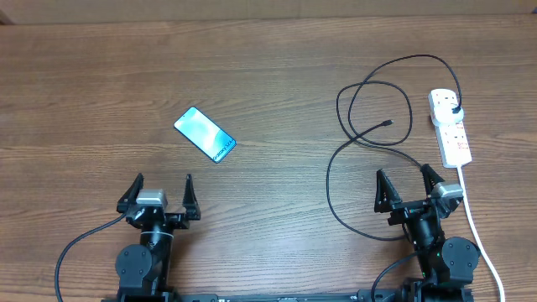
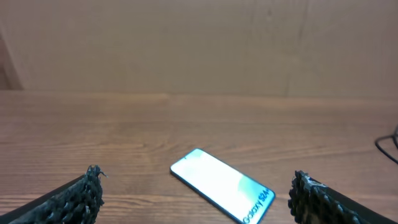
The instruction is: Plug charger to phone and switch on socket
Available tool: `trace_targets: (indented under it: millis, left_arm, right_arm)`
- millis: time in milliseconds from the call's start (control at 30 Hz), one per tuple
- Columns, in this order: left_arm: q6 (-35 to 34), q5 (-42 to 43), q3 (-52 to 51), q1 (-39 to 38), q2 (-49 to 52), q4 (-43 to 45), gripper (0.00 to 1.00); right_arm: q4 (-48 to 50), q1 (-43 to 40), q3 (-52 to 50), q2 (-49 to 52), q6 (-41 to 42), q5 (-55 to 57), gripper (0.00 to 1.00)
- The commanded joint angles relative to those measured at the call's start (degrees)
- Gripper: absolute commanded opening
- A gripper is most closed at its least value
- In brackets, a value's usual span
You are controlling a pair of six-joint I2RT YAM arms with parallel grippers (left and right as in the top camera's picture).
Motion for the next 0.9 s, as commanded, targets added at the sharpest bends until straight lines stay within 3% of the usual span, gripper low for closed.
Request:
trace_targets:
  millis: [0, 500, 733, 867]
  left_arm:
    - [-4.4, -2.0, -0.2, 0.6, -0.6, 0.8, 0.99]
    - [-5.2, -5.3, 15.1, 0.6, 4.9, -13.4, 1.00]
    - [-5.2, -5.2, 29.6, 0.6, 23.0, -15.6, 1.00]
    - [-5.7, -1.9, 45.5, 0.2, 38.7, -25.3, 1.00]
  right_arm:
    - [0.3, 0.3, -0.6, 0.0, 0.1, 0.2, 1.00]
    - [0.3, 0.3, -0.6, 0.0, 0.1, 0.2, 1.00]
    - [0.3, 0.3, -0.6, 0.0, 0.1, 0.2, 1.00]
    - [0.3, 0.3, -0.6, 0.0, 0.1, 0.2, 1.00]
